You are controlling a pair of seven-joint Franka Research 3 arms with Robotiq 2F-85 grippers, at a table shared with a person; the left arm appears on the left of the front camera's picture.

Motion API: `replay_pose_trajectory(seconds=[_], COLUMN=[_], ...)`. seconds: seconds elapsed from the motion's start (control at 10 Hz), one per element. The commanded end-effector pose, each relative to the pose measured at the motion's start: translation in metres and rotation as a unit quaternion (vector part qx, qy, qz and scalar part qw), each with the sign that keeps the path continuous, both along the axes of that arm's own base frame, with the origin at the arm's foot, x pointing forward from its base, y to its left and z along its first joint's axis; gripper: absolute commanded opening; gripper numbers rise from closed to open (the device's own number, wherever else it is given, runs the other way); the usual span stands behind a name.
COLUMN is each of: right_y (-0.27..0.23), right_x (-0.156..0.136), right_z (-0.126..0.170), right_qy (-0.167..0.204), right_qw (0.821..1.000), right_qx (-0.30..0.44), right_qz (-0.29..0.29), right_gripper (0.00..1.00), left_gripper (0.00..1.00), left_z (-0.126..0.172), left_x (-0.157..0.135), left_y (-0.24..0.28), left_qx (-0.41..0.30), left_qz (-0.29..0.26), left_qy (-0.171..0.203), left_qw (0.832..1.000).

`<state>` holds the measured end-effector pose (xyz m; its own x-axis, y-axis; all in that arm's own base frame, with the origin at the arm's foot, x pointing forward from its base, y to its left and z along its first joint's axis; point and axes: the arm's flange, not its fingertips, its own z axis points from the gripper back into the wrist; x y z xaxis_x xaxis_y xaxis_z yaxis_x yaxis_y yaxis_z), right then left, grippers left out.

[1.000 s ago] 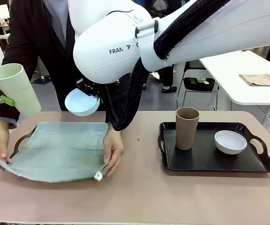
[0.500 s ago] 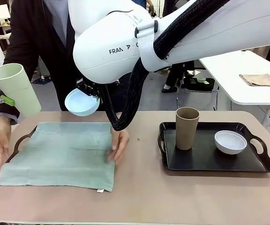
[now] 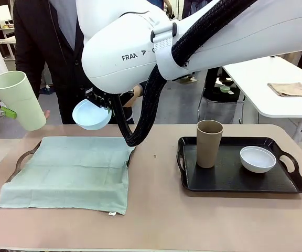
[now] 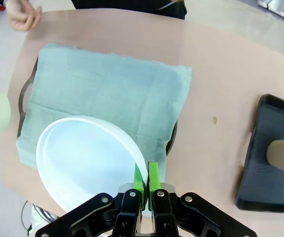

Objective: Set up a tray with a mat and arrange the tableware.
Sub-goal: Place the Picnic Bowl and Reusable plastic cup back onto the Handle tray in front of the human's position.

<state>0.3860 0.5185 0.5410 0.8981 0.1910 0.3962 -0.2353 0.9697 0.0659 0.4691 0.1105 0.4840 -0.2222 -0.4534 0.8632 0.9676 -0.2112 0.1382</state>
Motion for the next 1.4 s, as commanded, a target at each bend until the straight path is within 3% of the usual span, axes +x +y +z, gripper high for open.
replay_pose_trajectory(seconds=[0.0, 1.3], right_y=[0.0018, 0.0018], right_x=[-0.0001, -0.0001], right_z=[0.0009, 0.0009], right_qy=[0.001, 0.001], right_qw=[1.0, 1.0], right_qx=[-0.006, -0.006], right_qz=[0.005, 0.005], right_gripper=[0.0, 0.0], left_gripper=[0.0, 0.0], left_z=[0.0026, 0.0026], left_x=[0.002, 0.002], left_y=[0.0004, 0.0004], left_qx=[0.001, 0.001], left_qz=[-0.001, -0.001], left_qy=[-0.004, -0.004], left_qw=[1.0, 1.0])
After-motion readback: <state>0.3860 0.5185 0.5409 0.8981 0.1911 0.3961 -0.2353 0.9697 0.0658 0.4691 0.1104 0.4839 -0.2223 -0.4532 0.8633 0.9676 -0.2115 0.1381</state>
